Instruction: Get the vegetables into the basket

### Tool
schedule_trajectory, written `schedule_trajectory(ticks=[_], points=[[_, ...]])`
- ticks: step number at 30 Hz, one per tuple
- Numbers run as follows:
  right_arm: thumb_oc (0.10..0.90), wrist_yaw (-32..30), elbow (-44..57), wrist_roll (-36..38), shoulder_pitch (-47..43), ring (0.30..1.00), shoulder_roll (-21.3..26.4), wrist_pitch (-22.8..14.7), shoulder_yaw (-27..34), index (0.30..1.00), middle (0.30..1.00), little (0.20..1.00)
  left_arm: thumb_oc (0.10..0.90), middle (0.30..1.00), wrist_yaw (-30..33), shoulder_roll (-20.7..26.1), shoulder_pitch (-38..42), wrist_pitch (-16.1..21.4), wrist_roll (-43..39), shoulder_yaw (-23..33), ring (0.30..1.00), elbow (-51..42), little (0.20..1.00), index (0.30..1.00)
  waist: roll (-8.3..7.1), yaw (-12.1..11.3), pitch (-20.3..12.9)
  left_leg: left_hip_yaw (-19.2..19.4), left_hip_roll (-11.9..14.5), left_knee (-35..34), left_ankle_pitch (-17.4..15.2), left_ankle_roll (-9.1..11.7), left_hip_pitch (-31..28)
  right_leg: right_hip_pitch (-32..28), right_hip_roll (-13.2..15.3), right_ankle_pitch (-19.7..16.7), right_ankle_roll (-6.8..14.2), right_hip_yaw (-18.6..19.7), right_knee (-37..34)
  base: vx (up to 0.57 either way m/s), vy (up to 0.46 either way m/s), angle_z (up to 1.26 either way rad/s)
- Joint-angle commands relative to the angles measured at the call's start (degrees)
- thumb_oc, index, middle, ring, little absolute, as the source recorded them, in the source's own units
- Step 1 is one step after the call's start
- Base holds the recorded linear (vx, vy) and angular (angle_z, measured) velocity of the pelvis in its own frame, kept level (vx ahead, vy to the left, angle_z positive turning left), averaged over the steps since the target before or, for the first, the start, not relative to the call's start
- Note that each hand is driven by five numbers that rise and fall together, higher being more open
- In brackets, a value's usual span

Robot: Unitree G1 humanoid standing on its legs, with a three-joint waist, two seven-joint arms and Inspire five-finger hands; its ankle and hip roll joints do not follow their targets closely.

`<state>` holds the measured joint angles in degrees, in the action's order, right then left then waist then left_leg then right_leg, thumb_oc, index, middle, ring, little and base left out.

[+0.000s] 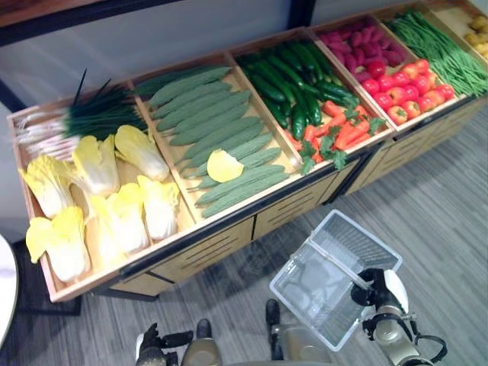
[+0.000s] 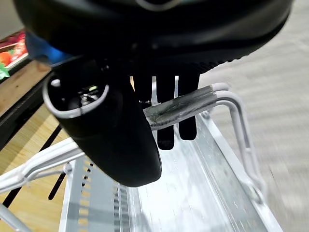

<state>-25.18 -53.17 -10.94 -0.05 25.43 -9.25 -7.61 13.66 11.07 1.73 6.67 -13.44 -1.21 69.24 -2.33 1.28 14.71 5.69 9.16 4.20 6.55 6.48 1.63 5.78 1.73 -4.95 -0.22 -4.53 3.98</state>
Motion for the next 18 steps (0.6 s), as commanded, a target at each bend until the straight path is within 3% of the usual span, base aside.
schedule_trajectory(ticks=[1, 4, 9, 13, 15, 18], points=[[0.4, -5.0, 2.1, 0.5, -0.3, 0.3, 4.3, -2.9, 3.5, 0.3, 0.3, 0.3, 0.9, 1.0, 0.4, -0.9, 1.5, 0.8, 1.2, -1.1, 1.0, -1.1, 1.0, 1.0, -2.78, 4.3, 0.0, 14.0, 5.5, 10.0, -7.0, -0.7, -1.5, -2.1, 5.8, 4.7, 5.7, -2.4, 2.8, 0.0, -0.076, 1.23], [0.4, -4.6, 1.3, 1.2, 0.4, 0.3, 3.7, -3.6, 3.8, 0.3, 0.3, 0.3, 0.9, 1.0, 0.1, -1.9, 1.0, 0.4, 2.4, -1.5, 1.0, -0.7, 1.0, 1.0, -1.51, 4.4, -1.4, 14.2, 5.8, 8.1, -6.5, 0.5, -3.3, -2.8, 6.0, 4.8, 5.9, -4.2, 1.9, 0.05, 0.019, 0.79], [0.4, -3.7, -0.9, 1.3, 1.4, 0.3, 2.8, -3.7, 3.7, 0.3, 0.3, 0.3, 0.9, 1.0, -0.4, -2.4, 0.6, 0.5, 3.9, -2.1, 1.0, 0.0, 1.0, 1.0, 0.47, 3.9, -2.1, 13.0, 1.5, -3.5, -6.6, -0.2, -5.2, -2.3, 8.0, 3.8, 7.7, -6.5, 2.4, 0.02, 0.182, 0.32], [0.4, -3.2, -2.0, 0.8, -0.2, 0.3, 2.5, -3.3, 2.8, 0.3, 0.3, 0.3, 0.9, 1.0, -1.3, -1.8, 0.3, 1.1, 4.4, -2.9, 1.0, -0.6, 1.0, 1.0, 0.41, 3.4, -1.1, 12.8, -1.1, -5.8, -7.1, -1.7, -6.7, -0.6, 10.0, 1.5, 9.4, -6.0, 4.0, -0.01, 0.184, 0.19], [0.4, -3.1, -2.1, 0.5, -0.7, 0.3, 2.1, -3.1, 2.4, 0.3, 0.3, 0.3, 0.9, 1.0, -1.4, -1.5, 0.5, 1.3, 3.7, -2.3, 1.0, -0.5, 1.0, 1.0, 0.38, 3.0, -0.9, 12.9, -1.3, -5.9, -7.1, -2.0, -6.7, -0.1, 10.0, 1.7, 9.8, -5.8, 4.7, -0.03, 0.109, -0.06], [0.4, -3.2, -4.1, 1.2, -1.8, 0.3, 0.9, -3.1, 1.9, 0.3, 0.3, 0.3, 0.9, 1.0, -1.4, -0.9, 1.0, 1.5, 3.4, -2.4, 1.0, -0.3, 1.0, 1.0, 0.45, 2.7, -0.6, 11.6, -1.9, -7.7, -6.5, -2.5, -6.4, 1.0, 9.0, 2.1, 10.4, -2.5, 6.4, -0.03, 0.098, -0.11]])
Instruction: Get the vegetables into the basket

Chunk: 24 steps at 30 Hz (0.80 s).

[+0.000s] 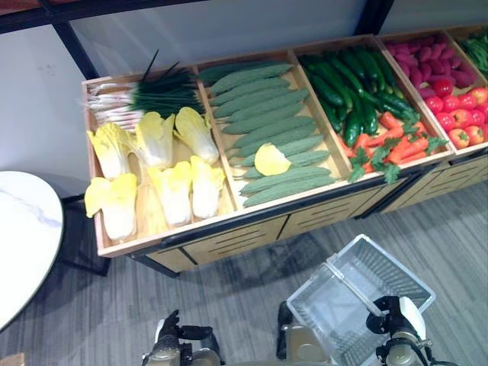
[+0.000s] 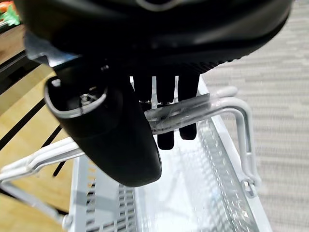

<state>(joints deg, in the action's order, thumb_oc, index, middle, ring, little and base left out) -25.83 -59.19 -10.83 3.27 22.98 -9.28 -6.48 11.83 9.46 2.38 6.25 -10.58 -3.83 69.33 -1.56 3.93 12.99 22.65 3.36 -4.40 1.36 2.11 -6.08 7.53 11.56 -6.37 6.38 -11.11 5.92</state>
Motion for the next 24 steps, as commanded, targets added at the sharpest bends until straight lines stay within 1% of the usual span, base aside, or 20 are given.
schedule_trajectory(ticks=[1, 4, 5, 7, 8, 9, 10, 11, 12, 13, 14, 15, 16, 17, 18, 19, 20, 21, 23, 24], points=[[0.4, -2.5, 2.2, 1.0, -5.2, 0.3, 3.0, -3.1, 0.2, 0.3, 0.3, 0.3, 0.9, 1.0, -0.1, 1.0, 0.3, 2.1, 0.1, 0.3, 1.0, -0.3, 1.0, 1.0, -0.17, 0.1, 0.9, -6.0, 3.7, 0.2, -1.0, 2.0, 1.4, -0.9, -1.8, 3.7, 3.9, 6.0, 3.5, 0.0, 0.041, 0.18], [0.4, -2.3, 1.4, -0.1, -5.3, 0.3, 2.6, -3.3, -1.2, 0.3, 0.3, 0.3, 0.9, 1.0, 0.6, 2.0, 0.0, 2.3, -2.6, 3.3, 1.0, 0.8, 1.0, 1.0, -0.08, -1.1, 0.2, -6.1, 4.1, -0.4, 0.1, 2.4, 1.5, -2.4, -1.9, 4.0, 3.0, 4.8, 1.1, 0.01, 0.001, 0.26], [0.4, -2.3, 1.4, -0.1, -5.3, 0.3, 2.6, -3.3, -1.2, 0.3, 0.3, 0.3, 0.9, 1.0, 0.6, 2.0, 0.0, 2.3, -2.6, 3.3, 1.0, 0.8, 1.0, 1.0, -0.09, -1.0, 0.3, -6.1, 4.1, -0.4, 0.1, 2.4, 1.5, -2.5, -1.9, 4.0, 3.0, 4.7, 1.1, 0.03, -0.04, -0.01], [0.4, -2.2, 1.4, -0.8, -4.4, 0.3, 2.0, -3.1, -1.4, 0.3, 0.3, 0.3, 0.9, 1.0, 2.3, 3.0, -0.3, 2.3, -6.1, 7.4, 1.0, 1.3, 1.0, 1.0, -0.19, -1.3, -0.4, -6.5, 4.5, -0.6, 0.6, 3.0, 1.5, -4.0, -2.1, 4.0, 2.6, 3.6, -1.0, 0.05, -0.057, 0.04], [0.4, -1.9, 1.1, -0.9, -4.0, 0.3, 1.8, -2.9, -1.5, 0.3, 0.3, 0.3, 0.9, 1.0, 3.3, 3.3, -0.5, 2.2, -9.4, 10.6, 1.0, 2.3, 1.0, 1.0, -0.21, -1.4, -0.7, -6.6, 4.6, -0.6, 0.6, 3.3, 1.5, -4.7, -2.2, 3.8, 2.4, 3.1, -2.1, 0.06, -0.059, 0.15], [0.4, -2.0, 0.0, -1.0, -3.8, 0.3, 1.4, -2.8, -1.5, 0.3, 0.3, 0.3, 0.9, 1.0, 5.5, 3.9, -0.5, 3.0, -13.3, 14.4, 1.0, 2.9, 1.0, 1.0, -0.19, -1.5, -1.0, -6.8, 4.7, -0.6, 0.8, 3.6, 1.4, -5.4, -2.3, 3.7, 2.4, 2.5, -3.1, 0.07, -0.075, 0.23], [0.4, -1.4, -0.7, -1.4, -2.9, 0.3, 0.4, -2.3, -2.1, 0.3, 0.3, 0.3, 0.9, 1.0, 8.4, 5.6, -0.6, 3.4, -18.6, 20.1, 1.0, 3.6, 1.0, 1.0, -0.2, -1.7, -1.6, -7.0, 5.0, -0.6, 1.0, 4.2, 1.3, -6.9, -2.5, 3.3, 2.1, 1.9, -5.6, 0.05, -0.057, 0.2], [0.4, -1.4, -0.7, -1.4, -2.9, 0.3, 0.4, -2.3, -2.2, 0.3, 0.3, 0.3, 0.9, 1.0, 8.4, 5.6, -0.6, 3.4, -18.6, 20.1, 1.0, 3.6, 1.0, 1.0, -0.22, -1.6, -1.7, -7.0, 5.0, -0.6, 1.0, 4.2, 1.4, -7.1, -2.6, 3.2, 2.1, 1.8, -5.8, 0.05, -0.059, 0.16], [0.4, -0.8, -1.4, -2.3, -2.8, 0.3, 0.4, -2.1, -3.0, 0.3, 0.3, 0.3, 0.9, 1.0, 12.1, 7.0, -0.8, 4.2, -20.4, 24.0, 1.0, 4.6, 1.0, 1.0, -0.19, -1.8, -2.0, -7.1, 5.2, -0.6, 1.1, 4.5, 1.3, -8.1, -2.6, 2.9, 2.1, 1.3, -7.2, 0.08, -0.054, 0.15], [0.4, -1.3, -2.3, -2.6, -2.4, 0.3, 0.3, -2.2, -3.1, 0.3, 0.3, 0.3, 0.9, 1.0, 20.8, 10.2, -1.5, 4.9, -21.1, 30.6, 1.0, 7.1, 1.0, 1.0, -0.1, -1.9, -2.9, -7.0, 5.6, -0.6, 0.9, 5.3, 0.7, -9.9, -2.7, 2.5, 2.2, 0.4, -9.4, 0.07, -0.055, 0.16], [0.4, -1.3, -2.3, -2.6, -2.4, 0.3, 0.2, -2.2, -3.2, 0.3, 0.3, 0.3, 0.9, 1.0, 20.9, 10.2, -1.4, 4.9, -21.0, 30.7, 1.0, 7.1, 1.0, 1.0, -0.17, -1.8, -2.9, -7.0, 5.5, -0.6, 1.1, 5.3, 0.9, -9.7, -2.7, 2.3, 2.1, 0.4, -9.5, 0.06, -0.045, 0.12], [0.4, -1.4, -2.3, -2.6, -2.3, 0.3, 0.1, -2.5, -3.6, 0.3, 0.3, 0.3, 0.9, 1.0, 23.7, 11.5, -1.6, 5.2, -21.0, 32.7, 1.0, 8.1, 1.0, 1.0, -0.21, -1.7, -3.2, -6.7, 5.6, -0.6, 1.1, 5.5, 0.8, -10.1, -2.8, 2.2, 2.2, 0.3, -10.1, 0.0, 0.0, 0.0], [0.4, -1.5, -2.2, -2.7, -2.3, 0.3, 0.2, -3.0, -4.5, 0.3, 0.3, 0.3, 0.9, 1.0, 28.7, 13.8, -1.3, 6.9, -21.5, 35.7, 1.0, 8.3, 1.0, 1.0, -0.22, -1.5, -3.5, -6.4, 5.9, -0.6, 1.1, 5.8, 0.5, -10.5, -2.8, 2.3, 2.2, 0.3, -10.5, 0.04, -0.025, 0.0], [0.4, -1.4, -1.6, -2.9, -2.2, 0.3, 0.2, -3.3, -5.3, 0.3, 0.3, 0.3, 0.9, 1.0, 31.0, 15.0, -1.6, 6.3, -19.6, 35.9, 1.0, 8.3, 1.0, 1.0, -0.18, -1.4, -3.7, -6.2, 6.0, -0.6, 1.1, 6.0, 0.4, -10.6, -2.9, 2.3, 2.2, 0.3, -10.7, 0.06, -0.049, -0.01], [0.4, -2.7, -2.6, -3.2, -1.7, 0.3, -0.1, -4.9, -6.7, 0.3, 0.3, 0.3, 0.9, 1.0, 47.0, 17.9, -3.8, 10.5, -10.7, 36.7, 1.0, -7.0, 1.0, 1.0, -0.43, -2.0, -4.0, -6.2, 6.1, -0.6, 0.9, 6.4, 0.0, -11.5, -3.0, 2.8, 2.3, -0.4, -10.9, 0.02, -0.04, -0.01], [0.4, -2.7, -2.6, -3.3, -1.7, 0.3, 0.0, -4.9, -6.7, 0.3, 0.3, 0.3, 0.9, 1.0, 47.5, 17.5, -4.0, 10.2, -10.3, 36.9, 1.0, -7.7, 1.0, 1.0, -0.45, -1.9, -4.0, -6.2, 6.1, -0.6, 1.2, 6.3, 0.1, -11.3, -3.0, 2.5, 2.3, -0.3, -10.9, 0.01, -0.059, 0.0], [0.4, -2.6, -2.2, -2.9, -1.2, 0.3, -0.4, -5.0, -6.0, 0.3, 0.3, 0.3, 0.9, 1.0, 50.2, 15.8, -6.0, 12.1, -8.1, 36.8, 1.0, -22.5, 1.0, 1.0, -0.74, -2.6, -3.9, -6.6, 6.1, -0.6, 1.4, 6.3, 0.5, -11.2, -3.0, 2.5, 2.3, -0.8, -10.9, -0.02, -0.035, 0.1], [0.4, -2.6, -2.3, -2.6, -0.6, 0.3, -0.5, -5.0, -5.1, 0.3, 0.3, 0.3, 0.9, 1.0, 52.3, 15.0, -7.4, 11.6, -4.2, 37.0, 1.0, -33.0, 1.0, 1.0, -0.72, -2.9, -4.0, -7.0, 6.1, -0.6, 1.1, 6.3, 0.4, -11.5, -3.0, 2.8, 2.3, -1.1, -10.9, -0.03, -0.045, 0.18], [0.4, -2.1, -2.3, -1.8, -0.1, 0.3, -0.8, -4.9, -4.0, 0.3, 0.3, 0.3, 0.9, 1.0, 50.4, 14.2, -6.8, 9.1, 0.5, 36.4, 1.0, -42.4, 1.0, 1.0, -0.97, -3.3, -4.0, -7.5, 6.1, -0.6, 1.3, 6.2, 1.0, -11.2, -3.1, 2.6, 2.2, -1.6, -10.9, -0.03, -0.028, 0.19], [0.4, -2.1, -2.3, -1.8, 0.0, 0.3, -0.7, -4.8, -3.9, 0.3, 0.3, 0.3, 0.9, 1.0, 50.5, 13.8, -7.0, 8.5, 0.9, 36.4, 1.0, -43.1, 1.0, 1.0, -0.92, -3.3, -4.0, -7.6, 6.1, -0.6, 1.3, 6.2, 1.1, -11.1, -3.0, 2.6, 2.2, -1.6, -10.9, -0.04, -0.025, 0.18]])
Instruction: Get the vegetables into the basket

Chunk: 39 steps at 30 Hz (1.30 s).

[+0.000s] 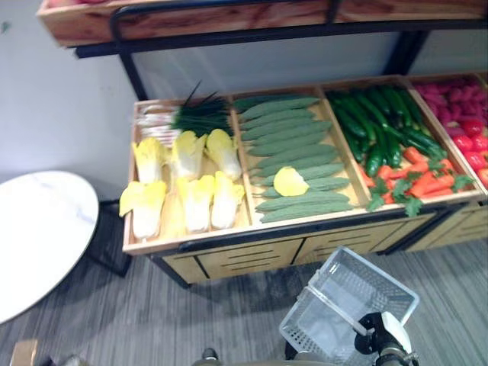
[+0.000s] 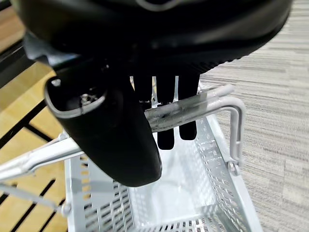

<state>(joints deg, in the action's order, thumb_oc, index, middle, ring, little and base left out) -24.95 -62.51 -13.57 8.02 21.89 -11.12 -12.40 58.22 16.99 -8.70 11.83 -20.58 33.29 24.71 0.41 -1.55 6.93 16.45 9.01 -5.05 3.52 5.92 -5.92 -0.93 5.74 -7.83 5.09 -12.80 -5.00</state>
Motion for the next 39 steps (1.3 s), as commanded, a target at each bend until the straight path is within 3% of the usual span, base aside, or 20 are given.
schedule_trajectory(ticks=[1, 6, 9, 14, 15, 24, 35, 39], points=[[0.4, -2.3, 1.1, 1.4, -4.2, 0.3, 0.3, -2.8, 2.5, 0.3, 0.3, 0.3, 0.9, 1.0, 0.5, 6.3, 5.9, 1.2, 14.3, -2.3, 1.0, -5.4, 1.0, 1.0, -3.08, 2.1, 2.1, -1.8, 0.4, 0.0, -0.8, 2.3, 1.2, -2.6, 2.8, 4.0, 3.6, -0.2, 0.0, -0.04, -0.018, 0.08], [0.4, -1.8, 2.3, 1.2, -4.2, 0.3, 0.4, -1.6, 2.5, 0.3, 0.3, 0.3, 0.9, 1.0, -8.5, 6.2, 10.9, 0.2, 15.6, -8.9, 1.0, -15.8, 1.0, 1.0, -3.03, 2.8, 2.3, -2.2, 0.2, 0.0, -0.9, 1.8, 1.5, -2.3, 2.9, 3.7, 3.6, 0.2, 0.0, -0.03, -0.002, 0.09], [0.4, -2.2, 3.1, 0.5, -4.5, 0.3, 0.7, -1.0, 2.5, 0.3, 0.3, 0.3, 0.9, 1.0, -14.9, 5.3, 14.1, 2.6, 12.9, -16.0, 1.0, -21.2, 1.0, 1.0, -2.75, 3.9, 2.8, -1.9, 0.0, 0.0, -1.2, 1.5, 1.3, -1.9, 3.0, 3.3, 3.7, 1.0, 0.0, -0.03, 0.03, -0.05], [0.4, -2.1, 4.8, -0.6, -4.5, 0.3, 0.9, -0.7, 1.4, 0.3, 0.3, 0.3, 0.9, 1.0, -17.1, 2.3, 18.1, 3.1, 9.4, -22.9, 1.0, -20.2, 1.0, 1.0, -2.78, 5.4, 3.3, -0.7, -0.1, 0.0, -1.5, 1.3, 0.6, -1.6, 3.1, 2.9, 3.7, 2.5, 0.0, -0.01, 0.018, -0.21], [0.4, -2.0, 5.5, -1.2, -4.8, 0.3, 1.2, -0.6, 0.7, 0.3, 0.3, 0.3, 0.9, 1.0, -18.0, 0.8, 20.2, 2.3, 7.8, -26.4, 1.0, -16.9, 1.0, 1.0, -2.79, 6.5, 3.6, 0.0, -0.1, 0.0, -1.6, 1.2, 0.4, -1.2, 3.0, 2.8, 3.7, 3.3, 0.0, -0.01, 0.019, -0.24], [0.4, 0.0, 9.8, -3.2, -5.1, 0.3, 2.2, -0.4, -2.4, 0.3, 0.3, 0.3, 0.9, 1.0, -19.5, -1.1, 22.9, 1.9, 5.0, -30.1, 1.0, -12.0, 1.0, 1.0, -3.04, 7.9, 4.2, 1.1, 0.0, 0.0, -1.7, 1.1, 0.3, -0.3, 2.8, 2.6, 3.7, 4.6, 0.0, 0.0, 0.003, -0.15], [0.4, -0.7, 9.1, -2.6, -5.1, 0.3, 0.0, -1.2, -4.7, 0.3, 0.3, 0.3, 0.9, 1.0, -9.4, -5.8, 23.1, -1.9, 10.9, -28.3, 1.0, -3.4, 1.0, 1.0, -4.04, 8.3, 4.4, 1.6, 0.6, 0.0, -1.6, 1.3, 0.5, 0.4, 2.1, 2.8, 3.4, 5.6, 0.0, 0.0, 0.0, 0.0], [0.4, -0.8, 8.3, -2.6, -4.9, 0.3, -0.2, -1.7, -4.9, 0.3, 0.3, 0.3, 0.9, 1.0, -10.4, -5.8, 21.9, -3.5, 11.7, -28.1, 1.0, 0.9, 1.0, 1.0, -4.1, 8.3, 4.2, 2.0, 0.7, 0.0, -1.8, 1.3, 0.1, 0.3, 1.9, 3.0, 3.3, 5.8, 0.0, 0.01, -0.009, -0.02]])
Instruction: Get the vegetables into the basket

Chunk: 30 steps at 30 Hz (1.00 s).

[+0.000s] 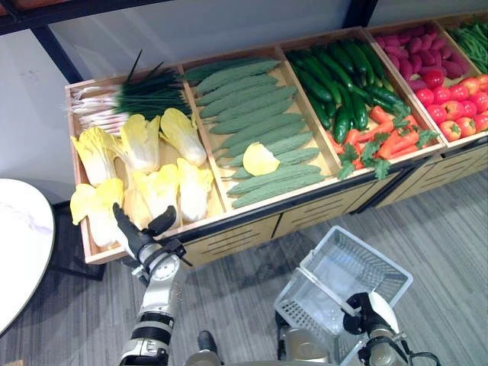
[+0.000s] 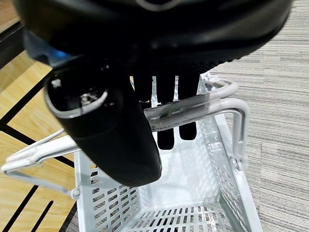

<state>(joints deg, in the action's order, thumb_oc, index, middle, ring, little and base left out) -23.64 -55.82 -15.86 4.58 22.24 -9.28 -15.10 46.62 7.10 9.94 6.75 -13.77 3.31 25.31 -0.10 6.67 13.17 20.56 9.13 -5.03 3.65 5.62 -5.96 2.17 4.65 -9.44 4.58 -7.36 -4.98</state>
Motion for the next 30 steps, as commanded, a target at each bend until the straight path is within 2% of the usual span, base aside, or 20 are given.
schedule_trajectory(ticks=[1, 3, 5, 6, 9, 11, 12, 14, 16, 19, 24, 26, 29, 30], points=[[0.4, -2.1, 1.5, -0.4, -1.5, 0.3, -0.5, -3.5, -2.3, 0.3, 0.3, 0.3, 0.9, 1.0, 0.3, 3.9, 2.9, 0.7, 4.4, 1.7, 1.0, 1.9, 1.0, 1.0, -3.57, 0.2, -2.2, -2.0, 0.6, 0.0, -2.0, 1.6, 0.0, -2.9, 3.0, 4.6, 3.7, 0.5, 0.0, 0.01, -0.006, -0.05], [0.4, -1.9, 1.9, -0.5, -1.3, 0.3, -0.5, -3.4, -2.3, 0.3, 0.3, 0.3, 0.9, 1.0, 0.0, 4.0, 2.6, 0.4, 3.9, 2.0, 1.0, 2.8, 1.0, 1.0, -3.56, 0.3, -2.3, -1.8, 0.7, 0.0, -2.0, 1.7, -0.1, -3.0, 2.9, 4.7, 3.7, 0.5, 0.0, 0.02, -0.004, -0.09], [0.4, -1.6, 1.9, -0.8, -1.4, 0.3, 0.0, -3.3, -2.5, 0.3, 0.3, 0.3, 0.9, 1.0, -3.2, 3.6, 2.6, -2.2, 1.2, 1.5, 1.0, 7.5, 1.0, 1.0, -3.27, 0.8, -2.6, -1.4, 0.7, 0.0, -2.1, 1.7, -0.4, -3.1, 2.8, 4.8, 3.7, 0.8, 0.0, 0.01, 0.002, -0.03], [0.4, -1.6, 1.9, -0.8, -1.4, 0.3, 0.0, -3.3, -2.5, 0.3, 0.3, 0.3, 0.9, 1.0, -3.2, 3.6, 2.6, -2.2, 1.2, 1.5, 1.0, 7.5, 1.0, 1.0, -3.26, 0.8, -2.5, -1.4, 0.7, 0.0, -2.1, 1.7, -0.5, -3.1, 2.7, 4.8, 3.7, 0.8, 0.0, 0.02, 0.016, -0.05], [0.4, 0.0, 2.7, -1.4, -1.6, 0.3, 1.4, -2.9, -3.2, 0.3, 0.3, 0.3, 0.9, 1.0, -5.9, 4.1, 5.1, -8.9, 1.8, 0.0, 1.0, 15.6, 1.0, 1.0, -2.57, 1.8, -3.1, -0.7, 0.8, 0.0, -2.3, 1.8, -1.0, -3.3, 2.5, 4.8, 3.7, 1.3, 0.0, 0.03, 0.022, -0.06], [0.4, 0.8, 3.1, -1.5, -2.0, 0.3, 2.3, -3.1, -3.5, 0.3, 0.3, 0.3, 0.9, 1.0, -8.4, 5.1, 8.1, -11.6, 4.4, -1.7, 1.0, 19.6, 1.0, 1.0, -2.17, 2.3, -3.1, -0.5, 0.8, 0.0, -2.3, 1.9, -1.1, -3.2, 2.3, 4.7, 3.7, 1.5, 0.0, 0.01, 0.02, -0.06], [0.4, 0.8, 3.1, -1.5, -2.1, 0.3, 2.3, -3.1, -3.4, 0.3, 0.3, 0.3, 0.9, 1.0, -8.4, 5.1, 8.2, -11.6, 4.4, -1.6, 1.0, 19.7, 1.0, 1.0, -2.16, 2.3, -3.0, -0.5, 0.8, 0.0, -2.3, 1.9, -1.1, -3.2, 2.3, 4.7, 3.7, 1.5, 0.0, 0.0, 0.0, 0.0], [0.4, 1.9, 3.3, -1.2, -3.0, 0.3, 3.1, -3.3, -3.7, 0.3, 0.3, 0.3, 0.9, 1.0, -12.3, 6.0, 12.0, -14.0, 7.1, -4.4, 1.0, 22.3, 1.0, 1.0, -1.82, 2.8, -2.8, -0.3, 1.0, 0.0, -2.1, 2.0, -1.0, -2.9, 2.3, 4.5, 3.8, 1.5, 0.0, 0.0, 0.0, 0.0], [0.4, 2.0, 3.0, -1.1, -3.4, 0.3, 3.2, -3.4, -3.8, 0.3, 0.3, 0.3, 0.9, 1.0, -12.9, 6.2, 13.5, -14.3, 7.7, -5.0, 1.0, 23.3, 1.0, 1.0, -1.72, 2.8, -2.6, -0.4, 1.0, 0.0, -2.0, 2.0, -0.9, -2.8, 2.3, 4.5, 3.7, 1.6, 0.0, -0.02, 0.006, -0.04], [0.4, 2.6, 4.0, -0.4, -4.5, 0.3, 3.9, -3.0, -3.4, 0.3, 0.3, 0.3, 0.9, 1.0, -20.2, 7.3, 17.9, -17.3, 12.2, -9.3, 1.0, 26.3, 1.0, 1.0, -1.15, 3.2, -1.6, -0.6, 1.0, 0.0, -1.6, 2.0, -0.4, -2.3, 2.1, 4.2, 3.7, 1.5, 0.0, -0.04, 0.006, -0.09], [0.4, 2.7, 3.0, 0.2, -5.7, 0.3, 3.9, -3.0, -3.1, 0.3, 0.3, 0.3, 0.9, 1.0, -25.0, 7.1, 20.4, -19.2, 16.1, -12.0, 1.0, 31.4, 1.0, 1.0, -0.73, 3.1, -0.9, -0.8, 1.0, 0.0, -1.3, 2.0, -0.3, -2.1, 2.1, 4.2, 3.7, 1.5, 0.0, -0.01, 0.002, 0.03], [0.4, 3.0, 3.4, 0.5, -6.5, 0.3, 4.0, -3.1, -3.4, 0.3, 0.3, 0.3, 0.9, 1.0, -27.2, 6.3, 22.1, -20.5, 17.3, -12.5, 1.0, 38.3, 1.0, 1.0, -0.59, 3.4, -0.7, -0.7, 1.2, 0.0, -1.2, 2.1, -0.2, -2.1, 2.1, 4.1, 3.6, 1.7, 0.0, 0.0, 0.0, 0.0], [0.4, 2.9, 2.1, 0.7, -7.2, 0.3, 3.9, -3.5, -3.8, 0.3, 0.3, 0.3, 0.9, 1.0, -28.5, 5.3, 23.6, -20.9, 18.4, -13.2, 1.0, 43.2, 1.0, 1.0, -0.47, 3.4, -0.6, -0.6, 1.2, 0.0, -1.2, 2.1, -0.3, -2.2, 2.1, 4.2, 3.6, 1.8, 0.0, 0.0, 0.0, 0.0], [0.4, 3.0, 2.4, 1.1, -7.5, 0.3, 3.8, -4.0, -4.5, 0.3, 0.3, 0.3, 0.749, 0.789, -27.7, 4.8, 25.2, -21.1, 19.5, -13.6, 0.789, 47.1, 0.789, 0.789, -0.53, 3.6, -0.6, -0.5, 1.2, 0.0, -1.3, 2.1, -0.4, -2.2, 2.0, 4.1, 3.5, 1.9, 0.0, 0.0, 0.0, 0.0]])
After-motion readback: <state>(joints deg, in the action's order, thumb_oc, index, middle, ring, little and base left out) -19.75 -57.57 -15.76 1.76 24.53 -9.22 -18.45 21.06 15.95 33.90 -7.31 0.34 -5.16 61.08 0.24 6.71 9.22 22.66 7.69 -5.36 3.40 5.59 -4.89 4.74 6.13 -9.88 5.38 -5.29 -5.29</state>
